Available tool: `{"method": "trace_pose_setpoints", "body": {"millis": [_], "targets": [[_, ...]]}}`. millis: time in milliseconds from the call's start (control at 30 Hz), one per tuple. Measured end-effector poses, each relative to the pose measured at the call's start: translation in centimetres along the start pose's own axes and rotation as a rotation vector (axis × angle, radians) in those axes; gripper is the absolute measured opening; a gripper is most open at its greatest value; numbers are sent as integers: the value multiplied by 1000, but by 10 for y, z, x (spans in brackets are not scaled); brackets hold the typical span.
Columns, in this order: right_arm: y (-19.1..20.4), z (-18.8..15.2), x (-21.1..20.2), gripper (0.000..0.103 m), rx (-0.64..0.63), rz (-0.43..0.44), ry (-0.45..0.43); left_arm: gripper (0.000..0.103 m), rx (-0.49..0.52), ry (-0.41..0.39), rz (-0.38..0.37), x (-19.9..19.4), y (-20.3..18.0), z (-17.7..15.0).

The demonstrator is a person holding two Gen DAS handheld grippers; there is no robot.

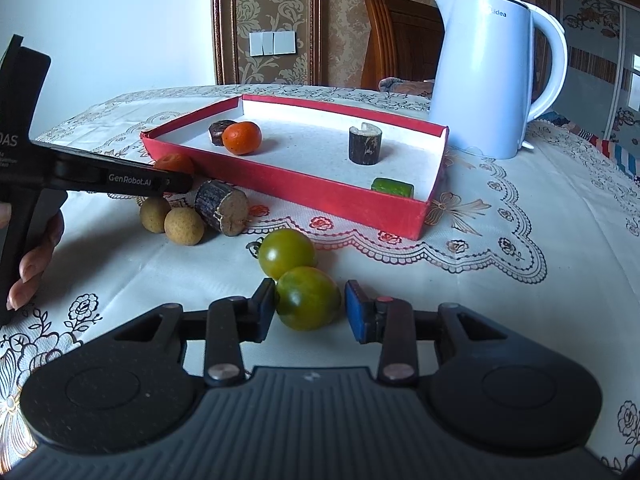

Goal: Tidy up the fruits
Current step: 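Lower the open left tool around the tangerine while the right tool approaches a green-yellow fruit, then close the left tool on the tangerine while the right tool grasps the green-yellow fruit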

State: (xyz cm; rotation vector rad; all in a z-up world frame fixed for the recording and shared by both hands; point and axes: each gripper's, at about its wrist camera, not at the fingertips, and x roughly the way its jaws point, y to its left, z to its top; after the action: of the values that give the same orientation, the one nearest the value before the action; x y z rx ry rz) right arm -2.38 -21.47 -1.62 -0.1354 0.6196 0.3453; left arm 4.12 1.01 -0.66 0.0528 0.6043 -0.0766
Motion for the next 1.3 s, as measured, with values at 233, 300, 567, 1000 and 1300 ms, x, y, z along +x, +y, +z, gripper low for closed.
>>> {"method": "trace_pose_setpoints", "body": {"millis": [233,300,567,1000,1300], "targets": [[0,0,0,31,4,-2,-3,42,-10,-2,-3,-2,2,0],[0,0,0,31,7,-1,-4,42,-15,-3,4,-2,3,0],[-4,-1,-2,31,23,-11,-10,42,-16,-30,26,-9,4,-1],[-14,-2,-10,31,84,-35,-59,42,-60,-70,23,-19,12,0],[-15,-2,-14,31,94,-41,-89,42,-95,-120,14,-27,16,1]]}}
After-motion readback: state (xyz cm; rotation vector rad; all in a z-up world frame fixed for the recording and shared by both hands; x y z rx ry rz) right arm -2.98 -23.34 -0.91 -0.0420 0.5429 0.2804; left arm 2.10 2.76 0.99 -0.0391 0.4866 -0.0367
